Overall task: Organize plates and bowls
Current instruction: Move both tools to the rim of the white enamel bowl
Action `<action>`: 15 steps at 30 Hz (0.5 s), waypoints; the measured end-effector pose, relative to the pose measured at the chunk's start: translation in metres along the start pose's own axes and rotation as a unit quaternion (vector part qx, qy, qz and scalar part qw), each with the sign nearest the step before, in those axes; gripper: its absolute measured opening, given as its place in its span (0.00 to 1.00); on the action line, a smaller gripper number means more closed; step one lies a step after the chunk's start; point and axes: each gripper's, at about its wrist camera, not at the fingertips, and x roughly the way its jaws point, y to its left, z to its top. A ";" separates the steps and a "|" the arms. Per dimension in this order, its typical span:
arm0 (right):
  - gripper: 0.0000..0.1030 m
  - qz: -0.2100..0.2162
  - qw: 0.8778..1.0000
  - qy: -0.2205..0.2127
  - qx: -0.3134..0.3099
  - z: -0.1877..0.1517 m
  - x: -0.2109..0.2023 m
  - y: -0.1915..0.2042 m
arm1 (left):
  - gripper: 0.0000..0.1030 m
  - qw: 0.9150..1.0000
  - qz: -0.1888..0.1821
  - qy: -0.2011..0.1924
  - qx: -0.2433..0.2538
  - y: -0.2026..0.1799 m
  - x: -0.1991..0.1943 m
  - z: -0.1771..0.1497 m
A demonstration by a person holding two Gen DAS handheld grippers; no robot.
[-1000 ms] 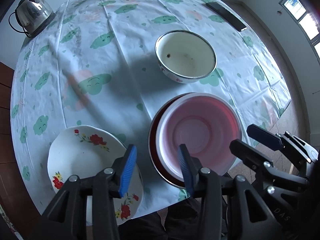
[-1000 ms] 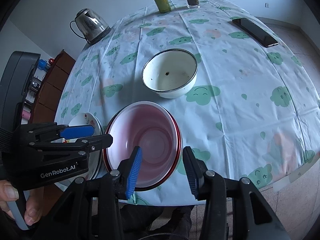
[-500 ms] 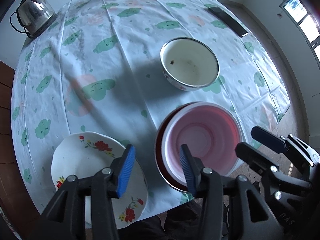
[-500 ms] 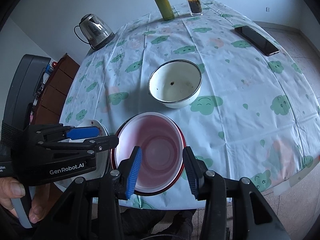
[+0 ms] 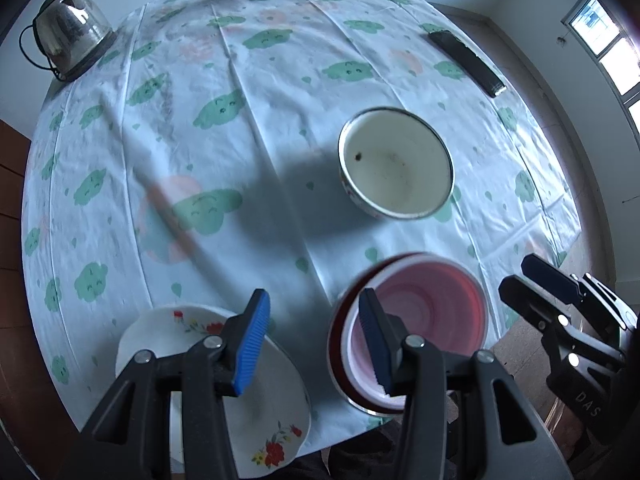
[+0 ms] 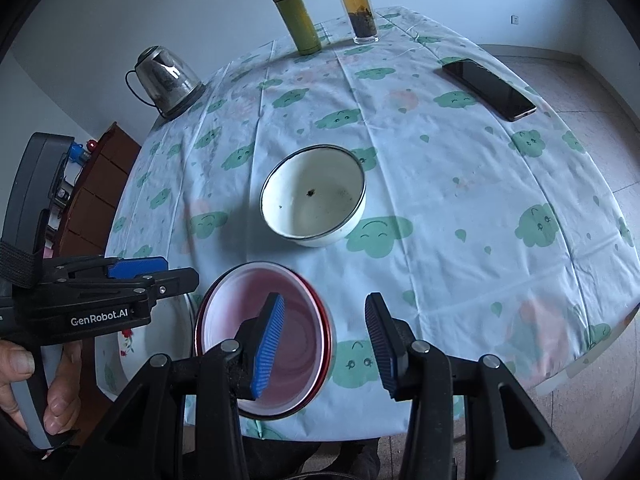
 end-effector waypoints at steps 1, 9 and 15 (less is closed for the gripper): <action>0.44 0.000 1.000 0.000 0.000 0.002 0.001 -0.001 | 0.45 1.000 0.000 -0.001 0.001 -0.001 0.000 0.002; 0.43 -0.010 1.000 0.003 0.001 0.025 0.010 -0.011 | 0.45 1.000 0.018 -0.009 0.018 -0.005 0.009 0.033; 0.43 -0.025 0.999 0.020 -0.001 0.041 0.027 -0.020 | 0.45 0.999 0.023 -0.001 0.030 -0.010 0.022 0.048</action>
